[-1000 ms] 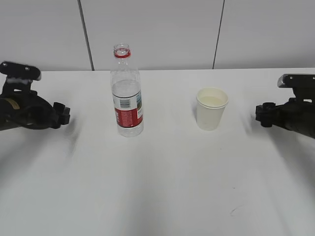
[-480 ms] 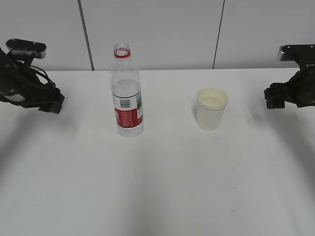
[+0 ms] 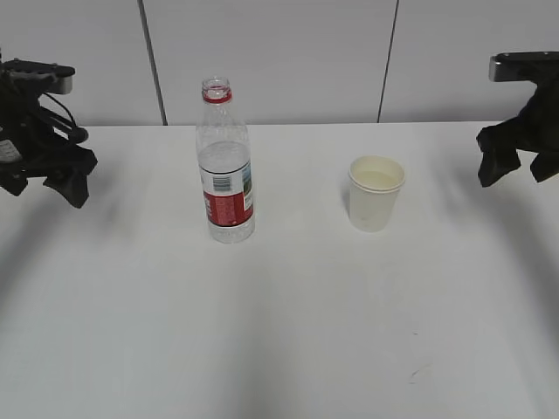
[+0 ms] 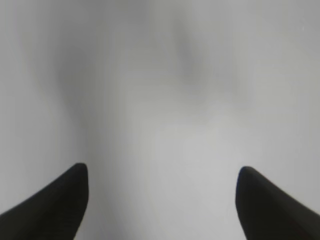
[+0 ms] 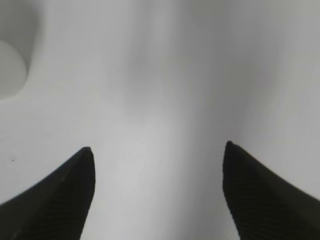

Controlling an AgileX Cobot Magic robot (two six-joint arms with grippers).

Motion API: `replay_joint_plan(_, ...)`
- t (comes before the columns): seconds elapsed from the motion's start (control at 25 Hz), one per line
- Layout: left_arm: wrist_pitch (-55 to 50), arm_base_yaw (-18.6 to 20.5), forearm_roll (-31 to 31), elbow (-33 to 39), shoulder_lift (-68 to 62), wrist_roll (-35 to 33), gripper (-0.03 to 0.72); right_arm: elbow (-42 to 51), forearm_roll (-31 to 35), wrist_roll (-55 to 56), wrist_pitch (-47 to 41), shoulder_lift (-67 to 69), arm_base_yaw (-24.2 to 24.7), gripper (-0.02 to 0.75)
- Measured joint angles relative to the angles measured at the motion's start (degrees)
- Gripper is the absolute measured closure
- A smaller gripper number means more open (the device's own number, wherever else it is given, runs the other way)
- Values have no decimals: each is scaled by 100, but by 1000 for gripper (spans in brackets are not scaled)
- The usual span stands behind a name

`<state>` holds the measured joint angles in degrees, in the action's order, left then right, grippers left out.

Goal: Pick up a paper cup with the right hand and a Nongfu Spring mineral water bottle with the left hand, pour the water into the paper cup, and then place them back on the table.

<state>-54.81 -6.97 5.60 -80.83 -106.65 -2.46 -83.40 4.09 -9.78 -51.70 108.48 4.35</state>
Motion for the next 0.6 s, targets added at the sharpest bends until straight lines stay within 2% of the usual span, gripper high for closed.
replay_joint_plan(0.36,-695,0,0,-81,319,0,141,-178,240,-461,-615,-315,0,146)
replay_joint_plan(0.6,-909,0,-25,112,827,0,141,483,597,-662,-640,-948,0,146)
